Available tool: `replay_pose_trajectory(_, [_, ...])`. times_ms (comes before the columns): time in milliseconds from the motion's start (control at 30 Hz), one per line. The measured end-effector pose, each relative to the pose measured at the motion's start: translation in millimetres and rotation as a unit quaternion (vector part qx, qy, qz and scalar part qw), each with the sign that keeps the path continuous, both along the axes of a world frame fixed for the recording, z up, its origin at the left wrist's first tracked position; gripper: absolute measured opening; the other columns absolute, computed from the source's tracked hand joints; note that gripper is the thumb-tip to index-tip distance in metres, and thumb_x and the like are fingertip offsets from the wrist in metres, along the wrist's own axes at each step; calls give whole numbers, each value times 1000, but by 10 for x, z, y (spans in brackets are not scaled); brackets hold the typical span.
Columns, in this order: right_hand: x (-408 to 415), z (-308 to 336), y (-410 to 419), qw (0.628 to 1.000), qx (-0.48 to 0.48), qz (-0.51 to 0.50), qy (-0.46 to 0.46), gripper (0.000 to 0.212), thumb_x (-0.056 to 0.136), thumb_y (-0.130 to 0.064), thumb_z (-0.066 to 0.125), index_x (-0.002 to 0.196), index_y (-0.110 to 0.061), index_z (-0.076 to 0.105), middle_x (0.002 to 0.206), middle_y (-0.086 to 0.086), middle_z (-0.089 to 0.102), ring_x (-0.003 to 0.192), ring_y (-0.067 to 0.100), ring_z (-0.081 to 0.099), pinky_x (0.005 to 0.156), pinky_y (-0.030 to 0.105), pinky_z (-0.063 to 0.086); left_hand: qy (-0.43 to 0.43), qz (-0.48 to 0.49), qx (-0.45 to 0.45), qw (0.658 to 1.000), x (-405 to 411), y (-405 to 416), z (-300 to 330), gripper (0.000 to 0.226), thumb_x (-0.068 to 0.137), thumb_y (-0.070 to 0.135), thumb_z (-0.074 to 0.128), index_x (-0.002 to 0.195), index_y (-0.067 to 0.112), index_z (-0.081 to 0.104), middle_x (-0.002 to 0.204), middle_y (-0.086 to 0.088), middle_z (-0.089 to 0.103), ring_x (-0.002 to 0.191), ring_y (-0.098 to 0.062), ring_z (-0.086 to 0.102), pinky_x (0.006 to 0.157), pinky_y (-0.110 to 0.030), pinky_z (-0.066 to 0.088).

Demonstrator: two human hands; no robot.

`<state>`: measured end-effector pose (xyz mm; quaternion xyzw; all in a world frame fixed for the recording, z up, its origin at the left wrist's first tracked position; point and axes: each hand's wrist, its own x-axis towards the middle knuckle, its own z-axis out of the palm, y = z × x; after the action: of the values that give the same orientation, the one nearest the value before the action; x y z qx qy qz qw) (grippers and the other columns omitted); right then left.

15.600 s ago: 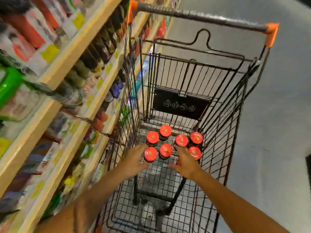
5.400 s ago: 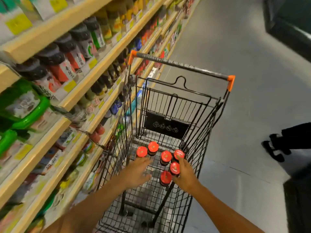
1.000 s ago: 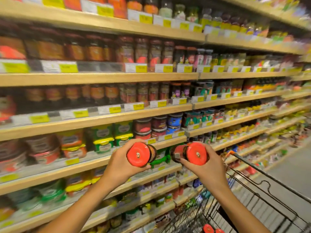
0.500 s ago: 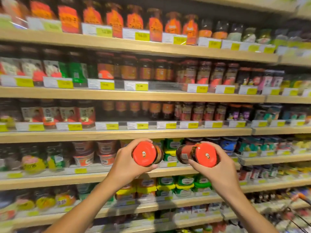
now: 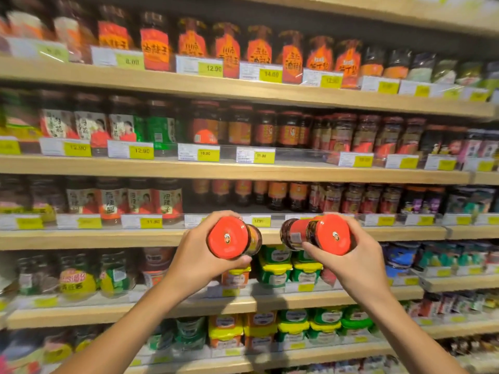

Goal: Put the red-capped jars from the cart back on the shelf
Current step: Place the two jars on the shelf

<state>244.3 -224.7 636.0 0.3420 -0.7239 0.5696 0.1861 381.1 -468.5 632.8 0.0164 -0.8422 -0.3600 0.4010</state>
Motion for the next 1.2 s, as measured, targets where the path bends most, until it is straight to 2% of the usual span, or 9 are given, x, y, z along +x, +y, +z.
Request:
replay_pose_trajectory(100, [-45,70,12,1000,-18,-7,-1,67,55,-53,87,115,-36,63,104,-19,68,92,0,66,77,25,57,11,-13,-8,1000,-64,-32,96,73,58,37,95,122,32,60,119,18,66,112,-5,63,91,-34,55])
replay_pose_trajectory(300, [-148,333,117,998,-46,2,37,58,58,-42,88,111,-34,64,103,-16,69,89,0,66,70,11,52,43,-27,-11,999,-245,88,243,72,59,33,95,122,31,60,120,17,67,112,-4,63,93,-33,55])
replay_pose_trajectory(400, [-280,535,89,996,-69,1,60,55,61,-37,90,110,-26,66,100,-13,70,90,3,67,77,17,53,64,-32,-28,997,-298,119,431,71,59,33,95,121,30,60,119,15,67,113,-5,63,94,-29,54])
replay_pose_trajectory(500, [-437,803,15,992,-91,-3,90,55,63,-38,91,110,-23,66,99,-11,70,86,1,66,77,18,52,105,-20,-31,994,-359,104,711,71,59,36,93,122,29,59,119,13,67,111,-5,63,92,-23,52])
replay_pose_trajectory(667, [-671,1240,-196,983,-124,-4,133,58,62,-44,92,110,-27,65,102,-13,69,92,6,67,80,25,54,164,-8,-49,985,-516,48,1209,71,61,28,95,121,23,59,119,9,66,111,-7,63,95,-35,53])
replay_pose_trajectory(800, [-859,1519,-380,979,-132,-12,156,60,61,-46,92,110,-27,64,100,-17,67,88,-3,63,78,14,50,190,18,-83,978,-688,-16,1503,68,62,28,95,120,22,60,115,12,67,107,-5,63,92,-28,52])
replay_pose_trajectory(1033, [-1156,1800,-664,979,-105,-43,167,64,60,-49,90,114,-22,67,102,-10,69,91,7,65,81,20,52,188,46,-113,975,-1018,-140,1704,71,58,31,95,119,23,60,110,13,65,102,-5,62,87,-19,50])
replay_pose_trajectory(1200, [-1230,1756,-709,977,-91,-42,189,60,63,-46,90,113,-23,65,100,-13,67,90,4,62,82,18,50,168,50,-114,978,-1179,-225,1677,70,58,27,96,118,23,60,109,10,67,97,-2,62,79,-4,42])
